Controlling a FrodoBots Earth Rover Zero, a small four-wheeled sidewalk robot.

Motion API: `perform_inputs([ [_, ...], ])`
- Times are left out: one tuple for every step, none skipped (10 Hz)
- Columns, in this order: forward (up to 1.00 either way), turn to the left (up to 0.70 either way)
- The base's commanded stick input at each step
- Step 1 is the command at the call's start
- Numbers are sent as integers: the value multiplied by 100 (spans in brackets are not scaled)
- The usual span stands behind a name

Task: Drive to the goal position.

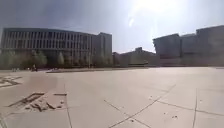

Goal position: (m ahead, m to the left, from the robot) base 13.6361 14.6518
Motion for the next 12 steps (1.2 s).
perform_inputs([
  [70, 36],
  [70, 36],
  [70, 35],
  [70, 1],
  [70, 1],
  [70, 1],
  [70, 1],
  [70, 1],
  [70, 1],
  [70, 1],
  [70, 1],
  [70, 1],
])
